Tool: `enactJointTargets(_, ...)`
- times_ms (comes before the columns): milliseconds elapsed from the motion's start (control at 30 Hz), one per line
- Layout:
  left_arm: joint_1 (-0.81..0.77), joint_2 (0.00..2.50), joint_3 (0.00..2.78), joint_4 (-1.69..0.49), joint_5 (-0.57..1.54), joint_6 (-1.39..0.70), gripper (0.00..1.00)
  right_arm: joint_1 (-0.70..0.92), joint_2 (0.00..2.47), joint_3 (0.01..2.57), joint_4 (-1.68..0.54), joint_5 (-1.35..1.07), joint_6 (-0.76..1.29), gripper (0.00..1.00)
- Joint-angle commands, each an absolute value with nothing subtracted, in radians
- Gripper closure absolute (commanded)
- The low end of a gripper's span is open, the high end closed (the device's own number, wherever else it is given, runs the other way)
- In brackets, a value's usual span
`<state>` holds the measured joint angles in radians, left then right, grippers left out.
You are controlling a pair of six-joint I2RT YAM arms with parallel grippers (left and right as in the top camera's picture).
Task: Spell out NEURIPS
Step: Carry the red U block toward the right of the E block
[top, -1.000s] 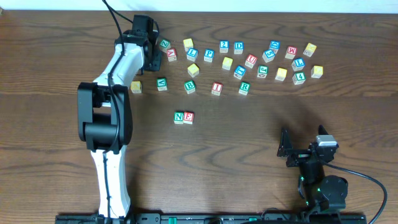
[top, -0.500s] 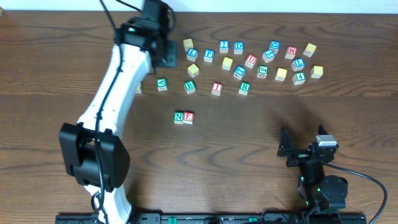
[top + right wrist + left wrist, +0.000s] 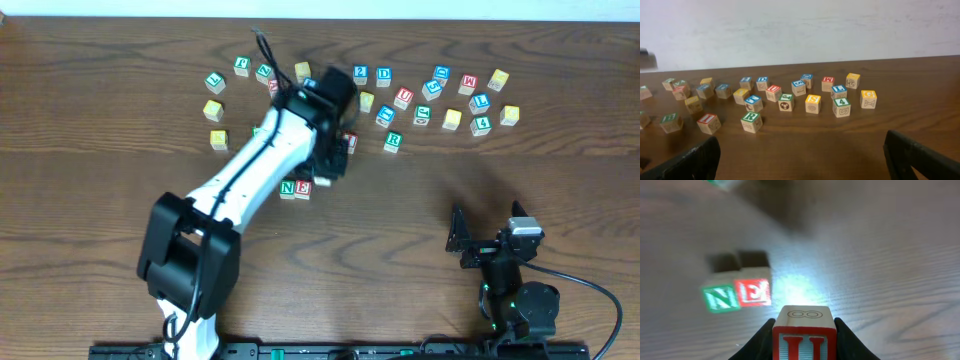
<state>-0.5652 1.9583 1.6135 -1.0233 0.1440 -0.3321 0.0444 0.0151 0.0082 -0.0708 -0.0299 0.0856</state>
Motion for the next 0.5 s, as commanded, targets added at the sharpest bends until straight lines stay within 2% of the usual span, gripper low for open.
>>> enactJointTargets(0, -0.591, 1.975, 1.526, -0.972, 0.145, -0.403, 0.71, 0.046, 0.012, 0.006, -0.073, -0.036, 0.078, 0.01)
enactJointTargets(467, -0.606, 1.981, 1.402, -0.812, 0.055, -0.477, 0.71, 0.046, 0.012, 0.006, -0.073, -0.036, 0.078, 0.01)
